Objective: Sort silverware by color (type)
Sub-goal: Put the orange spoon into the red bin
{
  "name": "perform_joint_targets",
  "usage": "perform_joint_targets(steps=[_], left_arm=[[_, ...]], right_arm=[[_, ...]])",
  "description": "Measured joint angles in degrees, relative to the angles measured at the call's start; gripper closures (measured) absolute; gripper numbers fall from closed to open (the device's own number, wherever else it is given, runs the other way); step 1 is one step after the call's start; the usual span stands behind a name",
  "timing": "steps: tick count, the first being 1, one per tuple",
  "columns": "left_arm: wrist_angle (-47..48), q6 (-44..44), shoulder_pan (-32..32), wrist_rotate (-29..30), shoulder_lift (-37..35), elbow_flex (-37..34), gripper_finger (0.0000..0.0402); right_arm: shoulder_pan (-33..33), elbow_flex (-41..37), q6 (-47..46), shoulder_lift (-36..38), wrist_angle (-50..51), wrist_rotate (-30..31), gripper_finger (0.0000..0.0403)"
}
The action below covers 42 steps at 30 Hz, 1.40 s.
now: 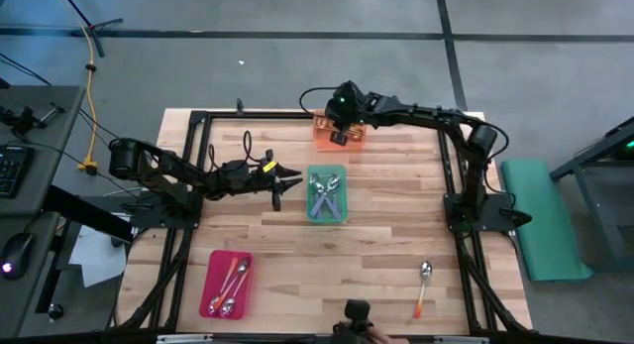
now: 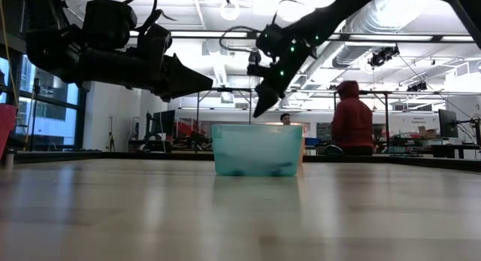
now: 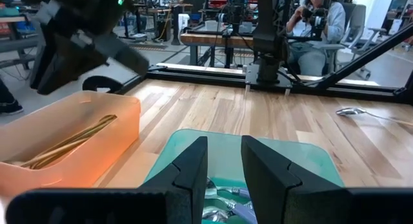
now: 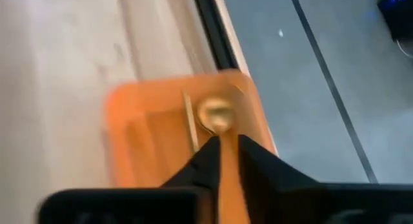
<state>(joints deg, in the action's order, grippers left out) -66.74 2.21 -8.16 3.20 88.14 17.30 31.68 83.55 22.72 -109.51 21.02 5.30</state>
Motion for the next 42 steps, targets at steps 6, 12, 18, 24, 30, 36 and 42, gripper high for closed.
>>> perform_joint_targets(steps=[6, 12, 18, 24, 30, 36, 42], left_arm=[[0.0, -0.98, 0.0, 0.0, 0.0, 0.0, 0.0314], [-0.01, -2.03, 0.0, -0.02, 0.0, 0.0, 0.0314], [0.23, -3.5, 0.57, -0.12, -0.17, 0.02, 0.0319], [4.46, -5.46, 1.49, -1.25, -3.74, 0.07, 0.0354], [11.69, -6.69, 1.7, -3.33, -9.27, 0.07, 0.0394], [22.44, -6.97, 2.21, -4.01, -17.16, 0.07, 0.04], [28.11, -8.84, 4.22, -4.0, -23.2, 0.04, 0.0401]], right_arm=[[-1.48, -10.81, -2.68, 5.34, -13.83, -3.6, 0.0391], [-3.61, -31.04, -8.58, 16.03, -35.03, -6.3, 0.0399], [-9.11, -44.27, -14.67, 29.65, -38.22, -2.31, 0.0402], [-16.92, -51.55, -19.39, 42.34, -36.08, 4.44, 0.0402], [-24.24, -53.44, -24.21, 50.11, -28.74, 9.39, 0.0403], [-32.13, -52.76, -33.22, 53.37, -17.55, 16.41, 0.0403], [-40.98, -52.76, -45.44, 53.38, -6.68, 18.1, 0.0403]])
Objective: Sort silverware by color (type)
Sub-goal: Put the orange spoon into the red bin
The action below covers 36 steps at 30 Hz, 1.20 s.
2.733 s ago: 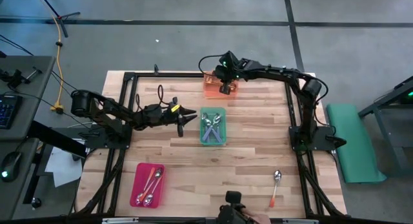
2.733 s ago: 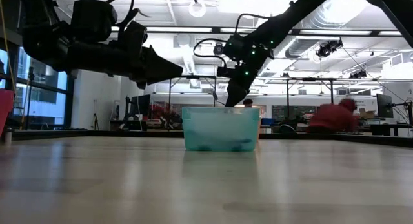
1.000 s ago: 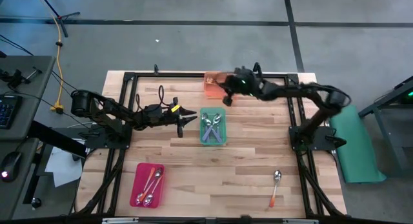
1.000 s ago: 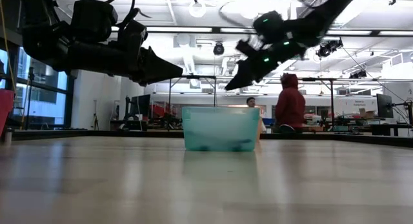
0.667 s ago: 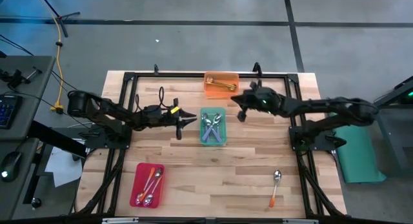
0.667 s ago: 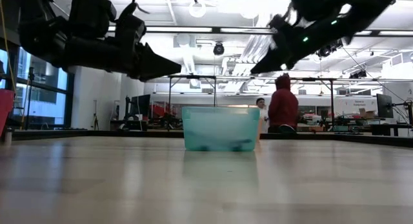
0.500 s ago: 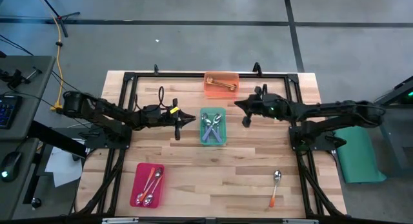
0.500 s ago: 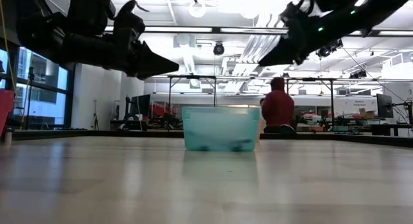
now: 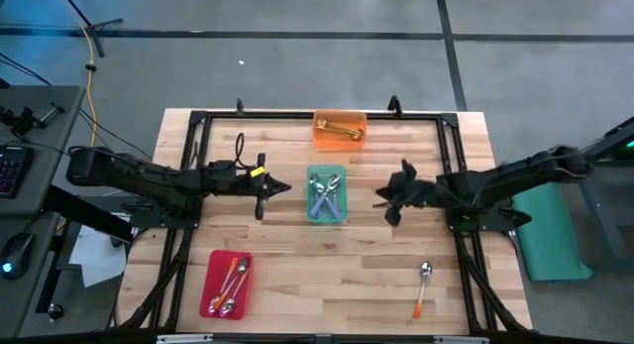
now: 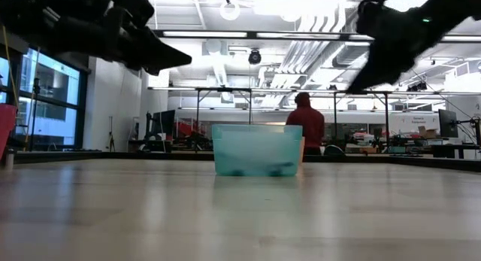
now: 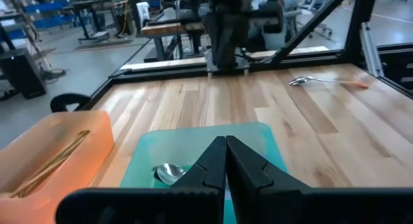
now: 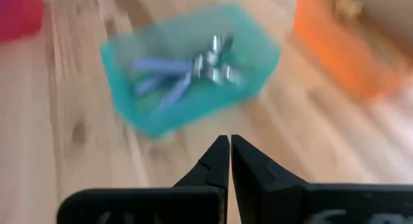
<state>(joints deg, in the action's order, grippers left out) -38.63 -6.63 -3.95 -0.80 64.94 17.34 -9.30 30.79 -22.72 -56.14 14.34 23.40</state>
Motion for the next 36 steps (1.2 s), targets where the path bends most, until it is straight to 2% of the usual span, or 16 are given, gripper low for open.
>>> perform_joint_targets(steps=[9, 15, 22, 26, 31, 36], left_arm=[[6.29, 0.31, 0.31, 0.0, -3.71, -0.02, 0.0401], [3.89, -0.08, 0.31, -0.39, -3.77, -2.44, 0.0401], [-0.57, 1.97, 0.31, -0.46, -4.03, -7.07, 0.0401], [-1.59, 2.4, 0.31, -0.46, -4.03, -7.76, 0.0401], [-1.6, 3.14, 0.31, -0.46, -4.03, -7.76, 0.0401], [-1.58, 3.17, 0.31, -0.46, -4.03, -7.76, 0.0401]], right_arm=[[-13.37, 0.26, -22.29, -0.04, 15.56, 0.85, 0.0403], [-22.11, 4.79, -36.37, -2.93, 26.8, 0.76, 0.0403], [-30.97, 8.77, -56.84, -8.93, 30.97, -8.1, 0.04], [-36.45, 11.85, -67.49, -14.12, 30.97, -11.03, 0.0378], [-42.55, 17.74, -80.04, -21.73, 31.97, -13.61, 0.033], [-46.28, 22.37, -98.62, -29.94, 38.48, -18.98, 0.0294]])
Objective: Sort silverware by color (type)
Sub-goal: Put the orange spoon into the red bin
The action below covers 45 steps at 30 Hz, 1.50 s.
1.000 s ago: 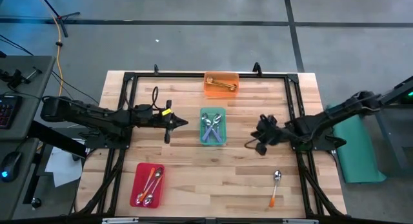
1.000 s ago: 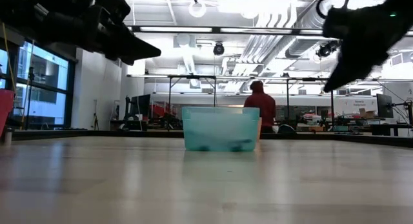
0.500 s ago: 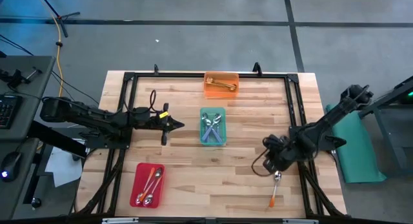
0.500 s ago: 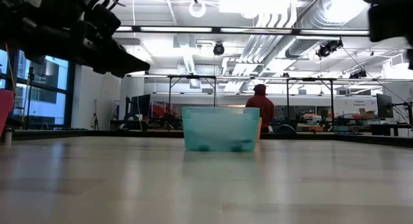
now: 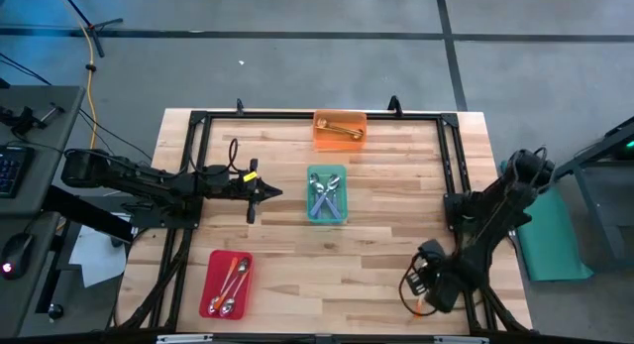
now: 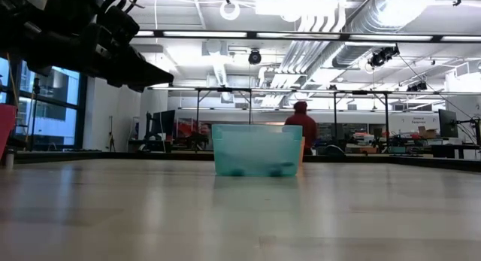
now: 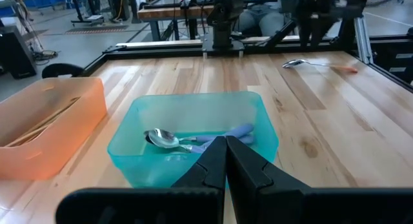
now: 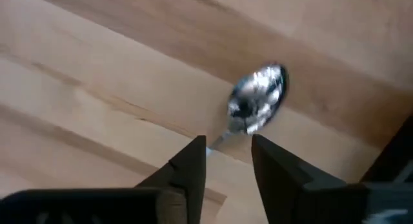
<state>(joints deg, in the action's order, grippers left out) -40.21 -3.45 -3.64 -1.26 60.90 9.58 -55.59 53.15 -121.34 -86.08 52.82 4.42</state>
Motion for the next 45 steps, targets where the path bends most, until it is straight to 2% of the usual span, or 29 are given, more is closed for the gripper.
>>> perform_joint_targets(steps=[7, 14, 17, 24, 31, 38, 42, 45], left_arm=[[0.03, 0.43, 0.36, 0.0, 0.0, 0.0, 0.0401], [0.05, 0.46, 1.25, 0.0, 0.0, 0.0, 0.0401], [0.05, 2.0, 1.3, 0.2, 0.02, 0.0, 0.0401], [-0.02, 5.39, 4.02, 2.21, 0.07, 0.0, 0.0401], [-2.29, 6.41, 7.77, 4.62, 0.07, 0.0, 0.0401], [-6.64, 6.33, 10.72, 4.72, 1.89, 0.0, 0.0388], [-6.57, 7.21, 11.38, 5.0, 4.45, 0.0, 0.0367], [-6.78, 7.92, 11.66, 5.38, 6.34, 0.0, 0.0353]], right_arm=[[-2.01, 1.24, -7.66, -8.88, -2.78, -1.11, 0.0284], [-1.31, 1.24, -5.51, -12.29, -2.42, -0.75, 0.0287], [-0.93, 1.16, -3.46, -12.27, -2.4, 2.36, 0.0306], [-0.99, 1.12, 3.7, -12.27, -4.13, 11.13, 0.0394], [0.5, 1.11, 14.2, -12.27, -7.57, 20.72, 0.0399], [4.73, 1.08, 29.75, -10.55, -11.99, 29.31, 0.0402], [7.12, 1.08, 36.69, -6.9, -11.79, 29.41, 0.0402], [8.36, 1.08, 37.69, -4.1, -10.6, 23.68, 0.0402]])
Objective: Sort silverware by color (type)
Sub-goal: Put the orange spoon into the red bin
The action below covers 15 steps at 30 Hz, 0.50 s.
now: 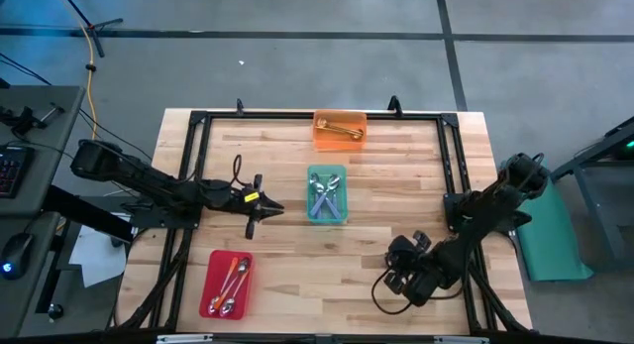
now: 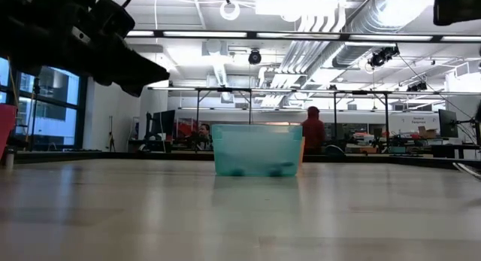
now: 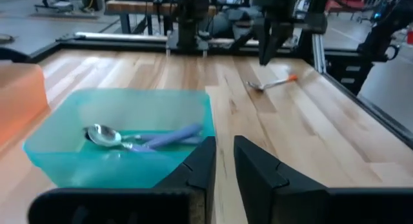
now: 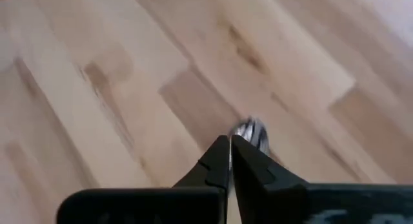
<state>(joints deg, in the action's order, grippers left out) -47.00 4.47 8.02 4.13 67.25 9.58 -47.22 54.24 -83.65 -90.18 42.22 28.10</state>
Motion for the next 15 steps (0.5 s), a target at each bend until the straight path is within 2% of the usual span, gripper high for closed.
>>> perform_joint_targets(steps=[4, 11, 15], left_arm=[[-0.65, -0.07, 0.42, 0.01, 1.78, 0.0, 0.0342], [-3.77, -0.09, 0.4, 0.01, 3.64, 0.0, 0.0339], [-3.66, -0.09, 0.4, 0.01, 3.62, 0.0, 0.0339]], right_arm=[[0.73, 0.0, -0.33, 0.54, 0.58, -5.95, 0.0391], [2.36, 0.0, -1.56, -4.29, 0.42, -13.16, 0.0313], [3.17, -0.02, -2.0, -7.06, -0.18, -16.88, 0.0285]])
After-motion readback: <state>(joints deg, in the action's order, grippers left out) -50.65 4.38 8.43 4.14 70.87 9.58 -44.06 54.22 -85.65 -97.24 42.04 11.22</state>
